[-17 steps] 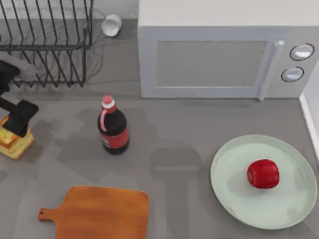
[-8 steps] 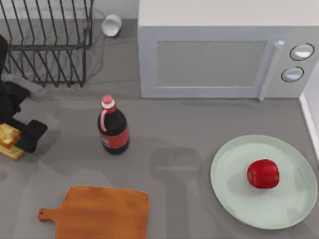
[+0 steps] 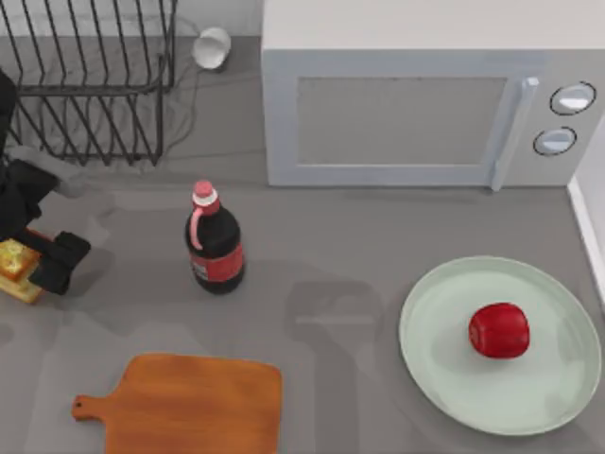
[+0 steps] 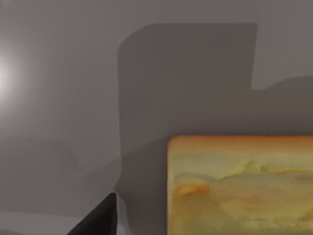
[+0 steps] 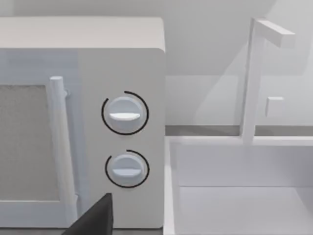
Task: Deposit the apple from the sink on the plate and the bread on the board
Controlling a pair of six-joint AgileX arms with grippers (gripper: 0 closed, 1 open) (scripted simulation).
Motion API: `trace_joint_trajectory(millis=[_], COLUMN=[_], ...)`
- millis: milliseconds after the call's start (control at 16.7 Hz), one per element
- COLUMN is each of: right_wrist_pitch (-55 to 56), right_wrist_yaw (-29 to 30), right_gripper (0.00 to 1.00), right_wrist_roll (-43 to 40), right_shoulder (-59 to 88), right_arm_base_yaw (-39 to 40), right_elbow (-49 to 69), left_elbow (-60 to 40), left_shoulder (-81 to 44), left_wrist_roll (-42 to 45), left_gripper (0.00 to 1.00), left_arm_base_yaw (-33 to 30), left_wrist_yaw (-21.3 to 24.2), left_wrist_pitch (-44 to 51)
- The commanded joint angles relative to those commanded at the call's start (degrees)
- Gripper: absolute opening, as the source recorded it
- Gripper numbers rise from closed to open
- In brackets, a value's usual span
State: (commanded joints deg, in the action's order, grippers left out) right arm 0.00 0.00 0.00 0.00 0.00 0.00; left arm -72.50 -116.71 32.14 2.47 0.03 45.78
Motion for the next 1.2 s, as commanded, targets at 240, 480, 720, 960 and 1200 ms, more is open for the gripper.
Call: trace_joint_trajectory(millis=[240, 480, 720, 960, 1200], right_wrist_pitch=[0.0, 0.0, 0.0, 0.0, 0.0], right_wrist_yaw=[0.0, 0.0, 0.0, 0.0, 0.0], right_gripper=[1.0, 1.0, 1.0, 1.0, 1.0], right_wrist_roll=[0.0, 0.0, 0.0, 0.0, 0.0], right_shoulder=[0.0, 0.0, 0.0, 0.0, 0.0], right_arm_base_yaw=[0.0, 0.0, 0.0, 0.0, 0.0], right_elbow=[0.0, 0.0, 0.0, 0.0, 0.0], left_elbow=[0.0, 0.0, 0.0, 0.0, -0.32], left_shoulder=[0.0, 0.0, 0.0, 0.0, 0.77], left_wrist_roll=[0.0, 0.0, 0.0, 0.0, -0.18], left_gripper=[0.47, 0.17, 0.0, 0.0, 0.0], left_arm_base_yaw=[0.0, 0.0, 0.0, 0.0, -0.16], left_wrist_yaw=[0.0, 0.0, 0.0, 0.0, 0.39], left_wrist_pitch=[0.0, 0.0, 0.0, 0.0, 0.58])
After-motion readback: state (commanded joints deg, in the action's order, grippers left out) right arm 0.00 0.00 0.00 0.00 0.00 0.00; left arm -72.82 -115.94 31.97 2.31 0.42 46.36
